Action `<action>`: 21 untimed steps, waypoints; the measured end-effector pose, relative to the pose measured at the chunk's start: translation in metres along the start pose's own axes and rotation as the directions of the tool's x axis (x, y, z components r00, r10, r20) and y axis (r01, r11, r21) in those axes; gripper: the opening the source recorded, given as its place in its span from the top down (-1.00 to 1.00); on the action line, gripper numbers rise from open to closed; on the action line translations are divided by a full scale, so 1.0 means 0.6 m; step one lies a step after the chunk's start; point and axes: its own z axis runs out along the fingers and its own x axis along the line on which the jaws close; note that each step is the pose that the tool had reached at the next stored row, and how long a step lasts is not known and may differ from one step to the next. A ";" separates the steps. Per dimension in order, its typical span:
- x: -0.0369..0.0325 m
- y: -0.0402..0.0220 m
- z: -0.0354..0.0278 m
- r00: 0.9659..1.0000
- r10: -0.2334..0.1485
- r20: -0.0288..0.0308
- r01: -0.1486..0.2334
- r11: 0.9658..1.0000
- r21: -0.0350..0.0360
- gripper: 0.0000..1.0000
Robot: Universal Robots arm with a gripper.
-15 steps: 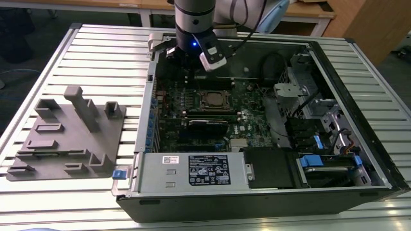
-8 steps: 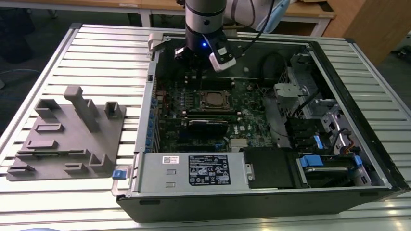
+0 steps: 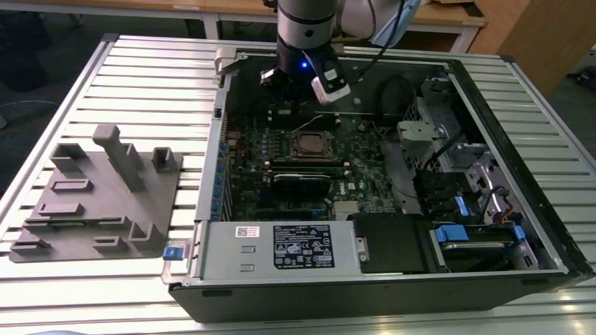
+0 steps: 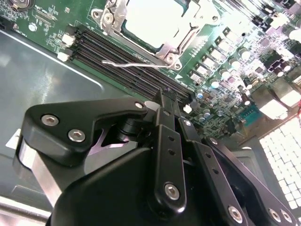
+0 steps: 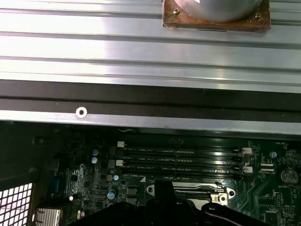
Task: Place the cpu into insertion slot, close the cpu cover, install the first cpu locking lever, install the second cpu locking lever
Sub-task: 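Install the first cpu locking lever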
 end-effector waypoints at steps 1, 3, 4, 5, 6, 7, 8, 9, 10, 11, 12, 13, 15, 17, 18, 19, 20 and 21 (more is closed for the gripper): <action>0.000 0.000 0.000 1.000 0.000 0.000 0.000 1.000 0.000 0.79; 0.000 0.000 0.000 1.000 0.000 0.001 0.000 1.000 0.000 0.79; 0.000 0.000 0.002 1.000 -0.001 0.005 0.001 1.000 0.000 0.79; 0.000 -0.001 0.003 1.000 -0.002 0.010 0.002 1.000 0.000 0.79; 0.000 -0.001 0.004 1.000 -0.003 0.015 0.003 1.000 0.001 0.79; 0.000 -0.001 0.006 1.000 -0.004 0.019 0.004 1.000 0.001 0.79; 0.000 -0.001 0.007 1.000 -0.005 0.021 0.005 1.000 0.001 0.79; 0.000 -0.001 0.007 1.000 -0.004 0.021 0.004 1.000 0.001 0.79; 0.000 -0.002 0.008 1.000 0.001 0.023 -0.001 1.000 0.001 0.79; 0.000 -0.002 0.009 1.000 0.014 0.025 -0.014 1.000 0.002 0.79; 0.000 -0.002 0.010 0.999 0.032 0.029 -0.032 0.999 0.002 0.79; 0.000 -0.002 0.012 0.998 0.049 0.033 -0.049 0.999 0.002 0.79; 0.000 -0.003 0.014 0.996 0.084 0.040 -0.085 0.996 0.002 0.79; 0.000 -0.003 0.016 0.993 0.108 0.045 -0.109 0.994 0.002 0.79; -0.001 -0.003 0.016 0.993 0.111 0.045 -0.111 0.994 0.002 0.79; -0.001 -0.004 0.018 0.993 0.113 0.046 -0.113 0.994 0.002 0.79; -0.001 -0.004 0.019 0.992 0.115 0.046 -0.115 0.993 0.002 0.79; -0.001 -0.004 0.021 0.992 0.117 0.047 -0.117 0.993 0.002 0.79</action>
